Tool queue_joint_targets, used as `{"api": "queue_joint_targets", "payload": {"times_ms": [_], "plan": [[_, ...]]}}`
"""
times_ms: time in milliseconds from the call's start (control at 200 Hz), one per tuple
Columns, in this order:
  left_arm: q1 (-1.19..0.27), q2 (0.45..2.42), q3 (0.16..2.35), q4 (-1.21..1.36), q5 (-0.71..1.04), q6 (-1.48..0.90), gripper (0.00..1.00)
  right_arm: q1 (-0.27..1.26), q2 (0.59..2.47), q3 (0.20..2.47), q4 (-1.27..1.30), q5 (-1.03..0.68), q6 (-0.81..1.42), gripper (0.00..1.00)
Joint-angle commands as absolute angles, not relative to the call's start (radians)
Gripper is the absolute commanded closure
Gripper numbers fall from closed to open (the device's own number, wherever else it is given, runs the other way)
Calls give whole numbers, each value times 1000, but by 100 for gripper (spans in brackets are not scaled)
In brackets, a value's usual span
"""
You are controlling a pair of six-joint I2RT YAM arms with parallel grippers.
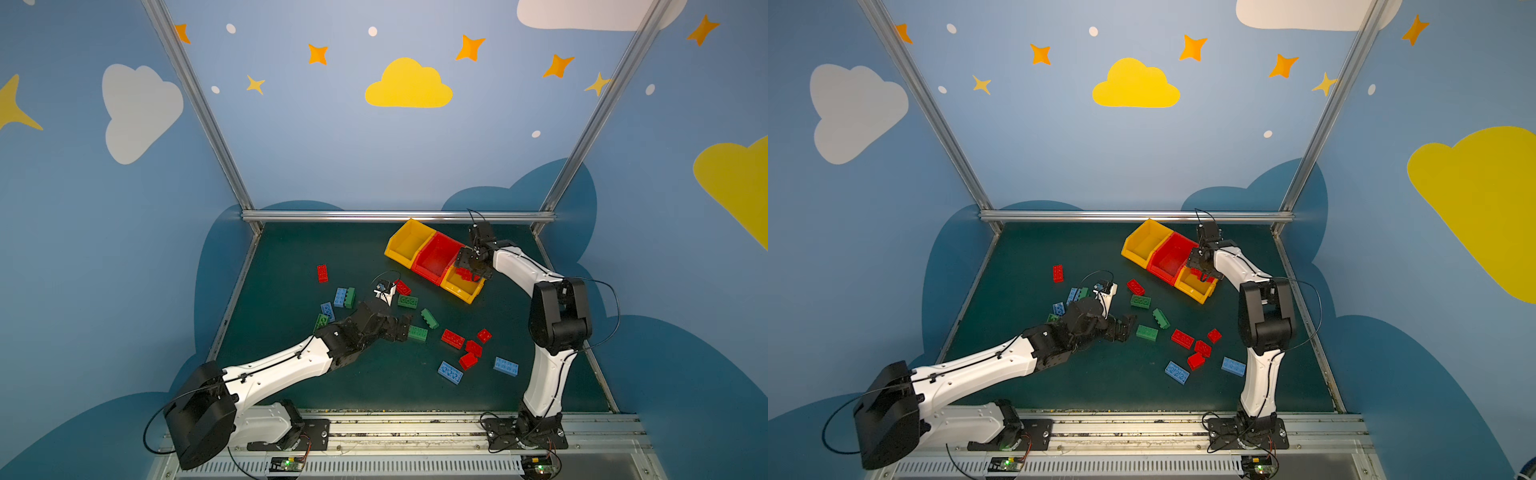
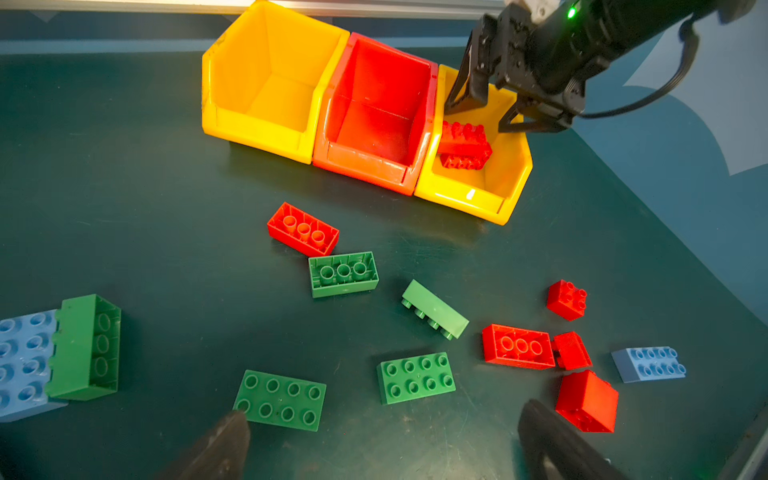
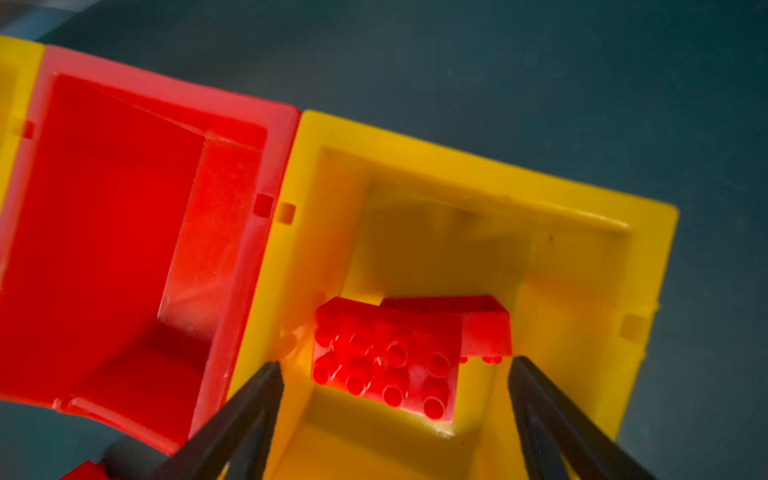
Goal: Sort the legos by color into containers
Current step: 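Carry the red brick with the right gripper and release it into the yellow bin, then move the right gripper down to another red brick near the bins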
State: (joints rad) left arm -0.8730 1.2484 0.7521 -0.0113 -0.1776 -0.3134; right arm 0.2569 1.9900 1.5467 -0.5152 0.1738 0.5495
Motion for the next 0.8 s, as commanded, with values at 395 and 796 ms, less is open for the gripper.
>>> {"api": "queue_joint_targets", "payload": {"times_ms": [395,796], "plan": [[-876,882,496,-73,-257,-391,0,481,1795,1406,-542,122,559,14],[-874,520,329,-202,-336,-463,0,679,2074,1650,-555,82,493,13]]}}
